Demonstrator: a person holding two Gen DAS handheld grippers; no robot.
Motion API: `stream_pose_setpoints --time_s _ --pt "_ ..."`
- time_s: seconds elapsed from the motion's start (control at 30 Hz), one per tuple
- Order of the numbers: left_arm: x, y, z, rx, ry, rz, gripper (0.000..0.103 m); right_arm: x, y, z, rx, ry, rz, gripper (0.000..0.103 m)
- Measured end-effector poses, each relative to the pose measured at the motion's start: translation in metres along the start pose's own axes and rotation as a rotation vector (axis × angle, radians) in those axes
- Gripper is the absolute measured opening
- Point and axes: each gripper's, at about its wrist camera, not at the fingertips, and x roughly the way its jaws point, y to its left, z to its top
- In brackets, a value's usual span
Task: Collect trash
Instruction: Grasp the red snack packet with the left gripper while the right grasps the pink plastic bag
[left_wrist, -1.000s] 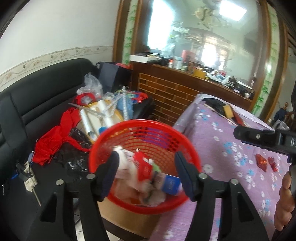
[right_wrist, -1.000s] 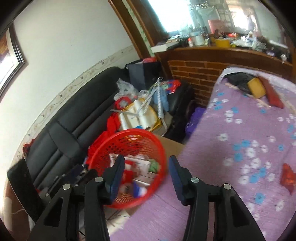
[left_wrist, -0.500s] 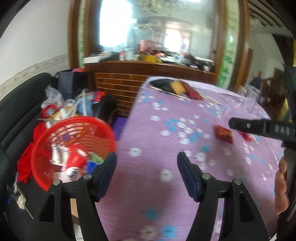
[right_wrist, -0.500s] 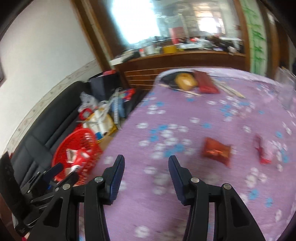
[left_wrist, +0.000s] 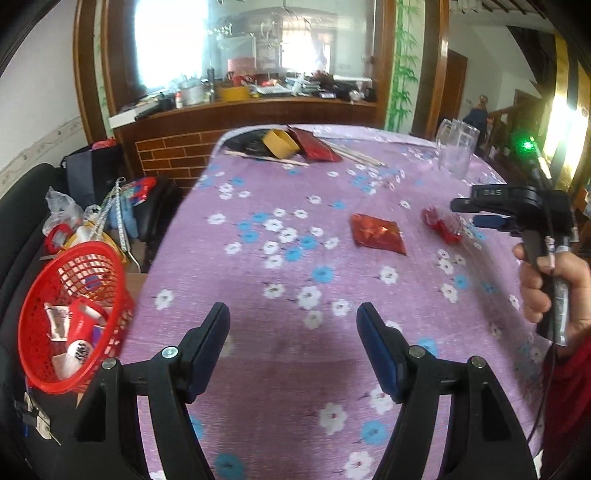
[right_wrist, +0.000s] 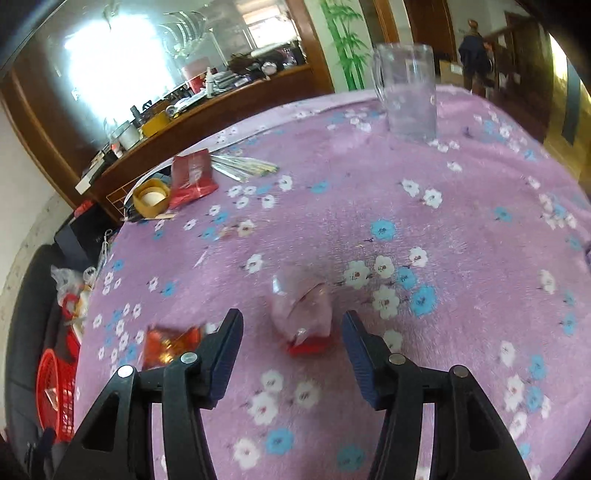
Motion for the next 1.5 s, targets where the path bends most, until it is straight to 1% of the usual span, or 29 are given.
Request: stream_pose_setpoints --time_s 0.13,0.23,0.3,0.37,0.43,0.5,0.53,0.57,0.7,0.8,0.93,1.0,1.03,1.07,1.1,1.13,1.17,1.23,1.3,1.37,1.47,1.5 --pt "0.006 -0.009 0.005 -0.002 0.024 -0.025 0.070 0.019 0.001 -0.002 -0.013 0.018 0.007 0.060" --pt "0.013 -0.017 0.011 -0.009 0.043 -0.033 0.070 0.033 0.005 -0.003 -0.036 0.033 -0.019 0.060" --pt "0.017 -0.023 0.015 -0.018 0.054 -0.047 0.070 0.040 0.007 -0.005 -0.058 0.038 -0.024 0.047" --pt "0.021 -0.028 0.021 -0.034 0.063 -0.055 0.070 0.042 0.004 -0.005 -0.062 0.031 -0.007 0.043" --pt "0.027 -0.034 0.028 -0.061 0.073 -0.065 0.070 0.037 0.002 -0.006 -0.058 0.016 0.034 0.042" --pt "0.037 -0.038 0.036 -0.101 0.096 -0.076 0.070 0.028 0.003 -0.008 -0.068 -0.012 0.054 0.042" --pt "0.042 -0.039 0.040 -0.130 0.112 -0.095 0.070 0.023 0.005 -0.009 -0.080 -0.030 0.055 0.042" --pt "0.049 -0.040 0.045 -0.169 0.130 -0.118 0.070 0.019 0.006 -0.010 -0.087 -0.047 0.054 0.042" --pt "0.076 -0.045 0.056 -0.303 0.197 -0.153 0.070 0.007 0.004 -0.010 -0.087 -0.085 0.048 0.042" --pt "0.093 -0.052 0.064 -0.364 0.215 -0.148 0.070 -0.004 -0.005 -0.006 -0.060 -0.124 0.027 0.042" --pt "0.112 -0.068 0.073 -0.399 0.220 -0.120 0.066 -0.014 -0.020 -0.001 0.013 -0.146 0.047 0.042" --pt "0.121 -0.074 0.077 -0.404 0.221 -0.097 0.063 -0.018 -0.026 0.001 0.034 -0.150 0.059 0.042" --pt "0.127 -0.077 0.078 -0.404 0.220 -0.080 0.058 -0.019 -0.028 0.002 0.042 -0.153 0.062 0.042" --pt "0.133 -0.080 0.080 -0.403 0.219 -0.064 0.057 -0.021 -0.030 0.003 0.048 -0.157 0.064 0.042" --pt "0.138 -0.081 0.082 -0.400 0.224 -0.054 0.055 -0.024 -0.032 0.004 0.054 -0.166 0.063 0.042" --pt "0.144 -0.083 0.083 -0.399 0.231 -0.047 0.051 -0.025 -0.034 0.005 0.057 -0.170 0.062 0.042" --pt "0.150 -0.085 0.084 -0.395 0.237 -0.042 0.050 -0.026 -0.035 0.005 0.059 -0.172 0.062 0.042" --pt "0.160 -0.087 0.086 -0.377 0.251 -0.029 0.050 -0.027 -0.036 0.005 0.064 -0.172 0.066 0.042" --pt "0.167 -0.087 0.089 -0.357 0.245 -0.022 0.050 -0.027 -0.036 0.006 0.063 -0.171 0.073 0.042" --pt "0.171 -0.089 0.092 -0.307 0.240 -0.019 0.050 -0.027 -0.035 0.005 0.061 -0.175 0.070 0.042" --pt "0.172 -0.089 0.092 -0.246 0.232 -0.040 0.049 -0.027 -0.034 0.005 0.054 -0.175 0.071 0.042" --pt "0.173 -0.088 0.093 -0.240 0.230 -0.051 0.049 -0.027 -0.034 0.005 0.053 -0.175 0.072 0.042"
